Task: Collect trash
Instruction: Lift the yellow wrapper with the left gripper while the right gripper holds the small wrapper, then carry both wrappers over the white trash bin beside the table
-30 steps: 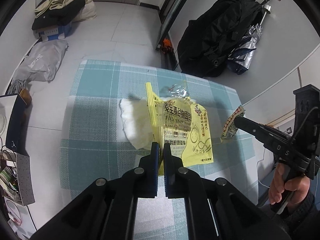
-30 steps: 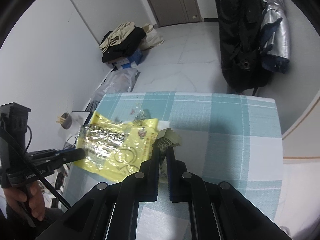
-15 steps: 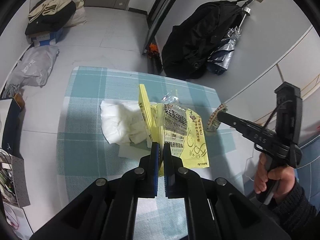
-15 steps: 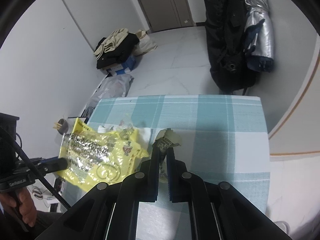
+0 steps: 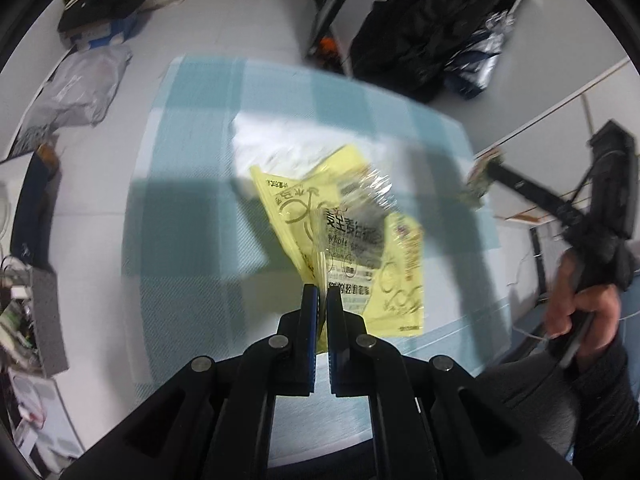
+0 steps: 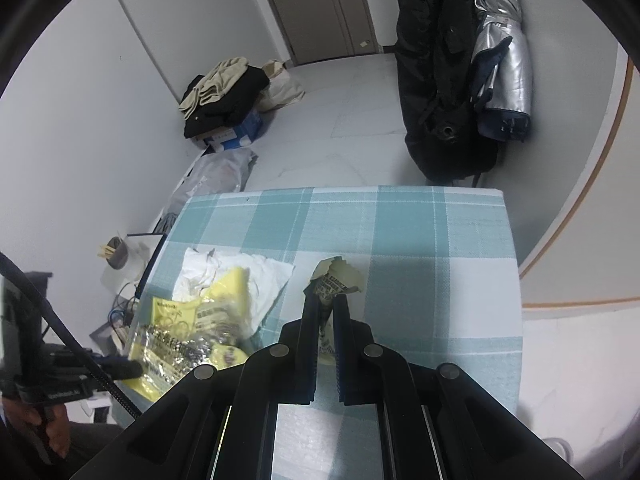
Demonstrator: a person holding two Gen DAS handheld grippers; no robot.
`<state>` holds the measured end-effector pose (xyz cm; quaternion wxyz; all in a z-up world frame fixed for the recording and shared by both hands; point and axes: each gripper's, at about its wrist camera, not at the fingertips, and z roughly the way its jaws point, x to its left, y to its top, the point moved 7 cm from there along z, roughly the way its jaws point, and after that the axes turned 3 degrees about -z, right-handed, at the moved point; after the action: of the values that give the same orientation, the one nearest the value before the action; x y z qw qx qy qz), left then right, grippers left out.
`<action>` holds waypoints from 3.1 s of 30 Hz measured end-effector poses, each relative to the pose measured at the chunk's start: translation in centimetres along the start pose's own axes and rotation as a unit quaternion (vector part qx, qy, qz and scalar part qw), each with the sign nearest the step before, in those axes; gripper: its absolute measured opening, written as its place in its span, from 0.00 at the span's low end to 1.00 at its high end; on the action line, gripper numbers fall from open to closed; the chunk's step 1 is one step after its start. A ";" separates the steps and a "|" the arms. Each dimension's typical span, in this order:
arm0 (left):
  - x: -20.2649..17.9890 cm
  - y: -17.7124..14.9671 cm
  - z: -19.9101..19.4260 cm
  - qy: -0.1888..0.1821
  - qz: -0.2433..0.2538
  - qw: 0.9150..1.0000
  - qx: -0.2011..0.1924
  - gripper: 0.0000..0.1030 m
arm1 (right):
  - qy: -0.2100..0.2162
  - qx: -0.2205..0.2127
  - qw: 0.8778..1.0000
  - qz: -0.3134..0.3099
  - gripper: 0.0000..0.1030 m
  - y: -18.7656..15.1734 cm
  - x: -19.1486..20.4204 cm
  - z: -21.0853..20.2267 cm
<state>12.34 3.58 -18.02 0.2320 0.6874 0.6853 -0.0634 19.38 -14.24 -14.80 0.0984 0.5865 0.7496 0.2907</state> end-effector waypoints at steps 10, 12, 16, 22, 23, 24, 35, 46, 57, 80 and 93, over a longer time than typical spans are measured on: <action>0.8 -1.8 0.4 -0.010 -0.006 0.999 0.035 0.01 | -0.010 -0.002 1.000 -0.004 0.06 -0.3 -0.5 -0.5; 0.7 -1.7 0.5 -0.011 -0.002 0.999 0.030 0.01 | -0.010 -0.003 1.000 -0.002 0.06 -0.3 -0.6 -0.6; 0.8 -1.5 0.6 -0.005 -0.001 1.000 0.013 0.01 | -0.005 -0.010 1.000 0.000 0.06 -0.2 -0.6 -1.2; -0.3 -0.8 -1.3 -0.010 0.017 0.999 -0.032 0.00 | 0.008 -0.028 1.000 0.007 0.06 -0.3 -0.3 -3.1; -0.4 -0.7 -1.6 -0.011 0.019 0.999 -0.038 0.00 | 0.011 -0.033 0.999 0.009 0.06 -0.4 -0.3 -3.6; -0.5 -0.6 -1.9 -0.011 0.020 0.999 -0.046 0.00 | 0.012 -0.036 0.999 0.010 0.06 -0.4 -0.3 -3.9; -3.2 -0.8 -4.8 -0.003 0.039 0.993 -0.115 0.00 | 0.041 -0.081 0.995 0.031 0.06 -2.8 0.6 -9.6; -8.0 -2.0 -8.1 0.005 0.074 0.986 -0.152 0.00 | 0.056 -0.135 0.988 0.047 0.06 -5.5 0.6 -16.2; -15.6 -3.7 -10.4 0.009 0.129 0.972 -0.195 0.00 | 0.044 -0.193 0.978 0.068 0.06 -8.3 -3.9 -24.5; -33.6 -5.5 -2.2 -0.059 0.259 0.955 -0.132 0.00 | -0.096 -0.179 0.964 0.170 0.06 -19.8 -21.1 -30.6; -38.0 -7.4 8.9 -0.058 0.293 0.954 -0.020 0.00 | -0.077 -0.043 0.951 0.295 0.06 -29.6 -29.2 -19.6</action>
<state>5.25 -35.03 -12.24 0.2932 0.8484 0.4405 -0.0186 -5.97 -52.11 -20.80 0.0908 0.7971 0.5200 0.2932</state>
